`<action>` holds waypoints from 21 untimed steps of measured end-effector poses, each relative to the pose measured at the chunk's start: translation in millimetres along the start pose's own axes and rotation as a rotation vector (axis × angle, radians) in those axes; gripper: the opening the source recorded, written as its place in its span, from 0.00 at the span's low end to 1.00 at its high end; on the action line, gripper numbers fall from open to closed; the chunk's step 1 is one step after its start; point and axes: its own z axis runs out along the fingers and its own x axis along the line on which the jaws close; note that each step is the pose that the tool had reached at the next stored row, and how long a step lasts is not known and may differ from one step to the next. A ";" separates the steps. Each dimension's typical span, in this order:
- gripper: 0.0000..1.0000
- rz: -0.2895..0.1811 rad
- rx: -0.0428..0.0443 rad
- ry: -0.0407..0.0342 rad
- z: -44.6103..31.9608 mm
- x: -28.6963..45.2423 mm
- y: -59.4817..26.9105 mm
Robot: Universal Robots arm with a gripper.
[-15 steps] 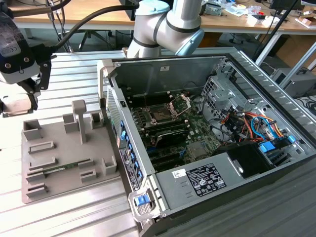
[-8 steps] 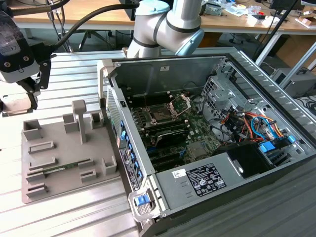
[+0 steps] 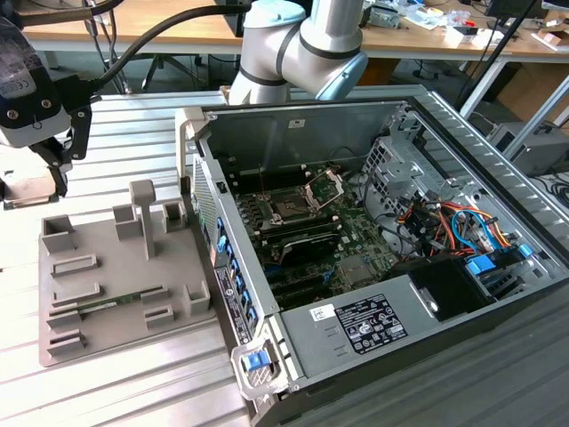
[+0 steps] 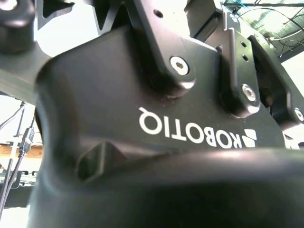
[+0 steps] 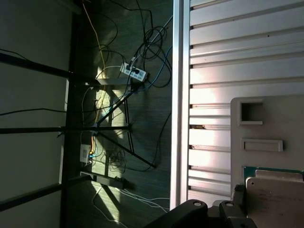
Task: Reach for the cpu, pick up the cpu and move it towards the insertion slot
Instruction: 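Pick up the cpu and move it towards the insertion slot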
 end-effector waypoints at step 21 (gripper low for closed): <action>0.55 0.000 -0.0001 -0.0001 -7.5 0.0 0.3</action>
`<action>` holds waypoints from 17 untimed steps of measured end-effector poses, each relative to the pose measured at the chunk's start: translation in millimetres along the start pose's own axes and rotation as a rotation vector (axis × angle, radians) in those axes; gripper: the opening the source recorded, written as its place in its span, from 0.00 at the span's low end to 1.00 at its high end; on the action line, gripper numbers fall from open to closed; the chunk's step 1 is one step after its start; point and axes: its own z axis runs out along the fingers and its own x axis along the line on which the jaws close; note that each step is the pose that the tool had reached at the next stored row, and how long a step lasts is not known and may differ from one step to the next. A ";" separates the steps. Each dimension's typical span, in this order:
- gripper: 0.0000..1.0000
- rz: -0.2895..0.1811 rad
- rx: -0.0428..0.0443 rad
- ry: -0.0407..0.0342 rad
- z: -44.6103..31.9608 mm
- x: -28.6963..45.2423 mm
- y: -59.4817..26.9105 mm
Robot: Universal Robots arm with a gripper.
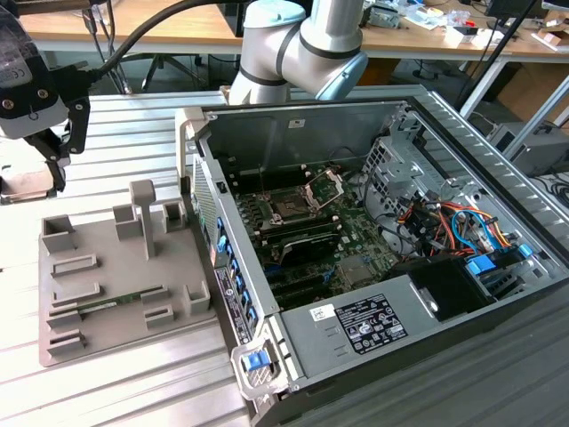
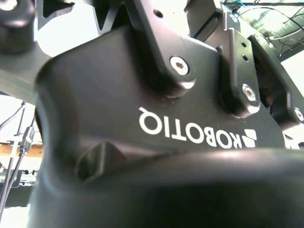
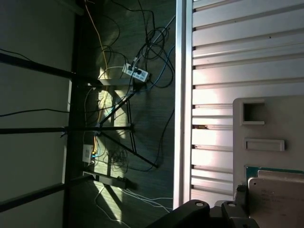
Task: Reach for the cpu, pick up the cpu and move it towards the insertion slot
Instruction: 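Pick up the cpu and move it towards the insertion slot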
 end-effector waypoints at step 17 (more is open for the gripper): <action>0.55 0.000 0.0000 0.0000 -6.2 0.0 0.2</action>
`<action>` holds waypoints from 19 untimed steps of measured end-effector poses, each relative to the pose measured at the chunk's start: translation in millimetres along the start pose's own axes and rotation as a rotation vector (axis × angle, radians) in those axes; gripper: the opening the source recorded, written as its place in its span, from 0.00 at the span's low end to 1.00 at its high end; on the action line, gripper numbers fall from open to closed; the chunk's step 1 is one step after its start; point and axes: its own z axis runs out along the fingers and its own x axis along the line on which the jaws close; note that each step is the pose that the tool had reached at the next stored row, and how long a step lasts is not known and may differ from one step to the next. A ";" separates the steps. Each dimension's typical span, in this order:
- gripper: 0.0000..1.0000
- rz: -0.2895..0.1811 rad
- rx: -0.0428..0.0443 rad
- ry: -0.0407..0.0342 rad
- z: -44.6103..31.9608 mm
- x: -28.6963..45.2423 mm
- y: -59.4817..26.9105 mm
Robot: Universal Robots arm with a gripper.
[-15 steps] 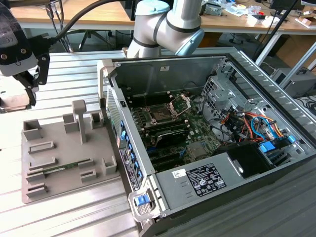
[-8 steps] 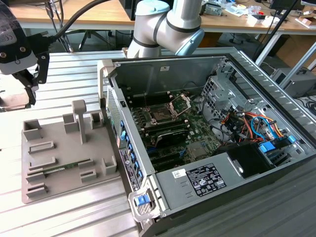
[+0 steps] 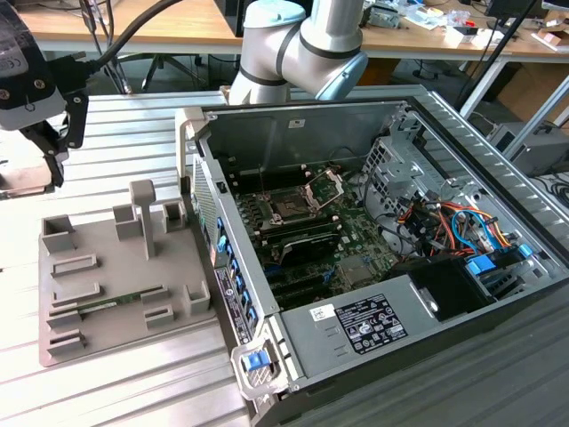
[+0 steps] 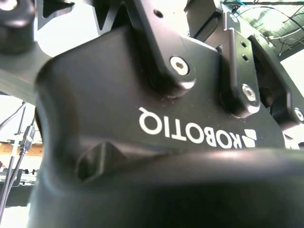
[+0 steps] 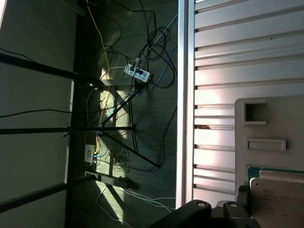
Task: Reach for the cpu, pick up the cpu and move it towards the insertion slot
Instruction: 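Pick up the cpu and move it towards the insertion slot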
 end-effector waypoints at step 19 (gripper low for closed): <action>0.55 0.000 0.0000 0.0000 -7.1 0.0 0.2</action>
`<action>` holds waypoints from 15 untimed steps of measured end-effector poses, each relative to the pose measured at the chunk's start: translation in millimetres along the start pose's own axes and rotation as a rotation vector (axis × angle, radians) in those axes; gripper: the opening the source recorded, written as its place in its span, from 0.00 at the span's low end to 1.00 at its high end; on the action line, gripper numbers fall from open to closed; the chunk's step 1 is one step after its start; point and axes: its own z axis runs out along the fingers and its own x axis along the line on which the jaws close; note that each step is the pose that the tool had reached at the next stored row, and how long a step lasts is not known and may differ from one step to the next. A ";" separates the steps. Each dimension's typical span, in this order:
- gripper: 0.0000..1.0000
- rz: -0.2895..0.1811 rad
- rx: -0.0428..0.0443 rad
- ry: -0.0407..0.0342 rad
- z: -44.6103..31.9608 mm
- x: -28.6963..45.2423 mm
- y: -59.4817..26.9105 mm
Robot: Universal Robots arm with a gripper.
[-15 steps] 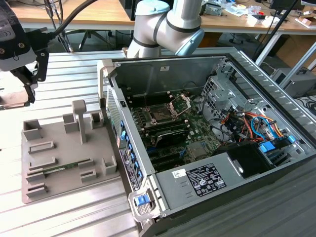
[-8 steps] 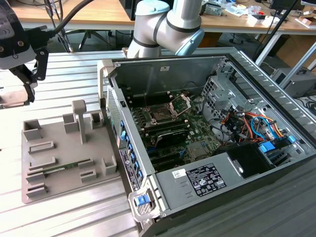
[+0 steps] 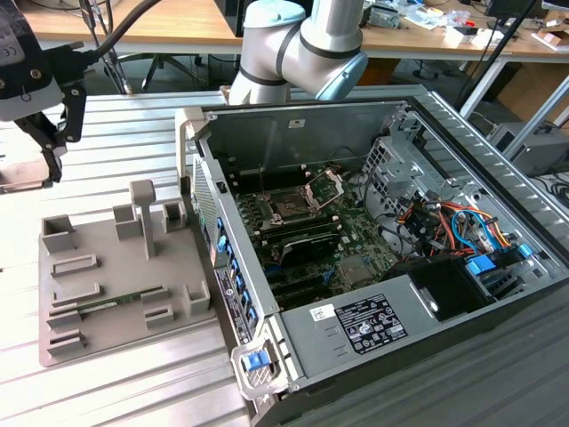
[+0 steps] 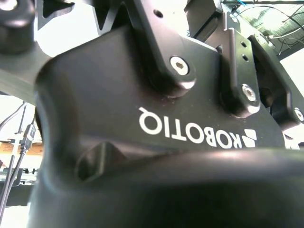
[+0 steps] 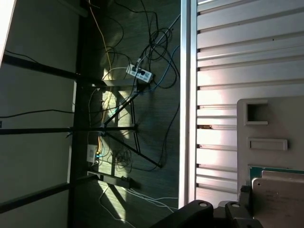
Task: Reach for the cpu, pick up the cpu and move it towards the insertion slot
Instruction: 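Pick up the cpu and move it towards the insertion slot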
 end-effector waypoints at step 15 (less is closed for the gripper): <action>0.55 0.000 -0.0003 0.0000 -4.2 0.0 0.1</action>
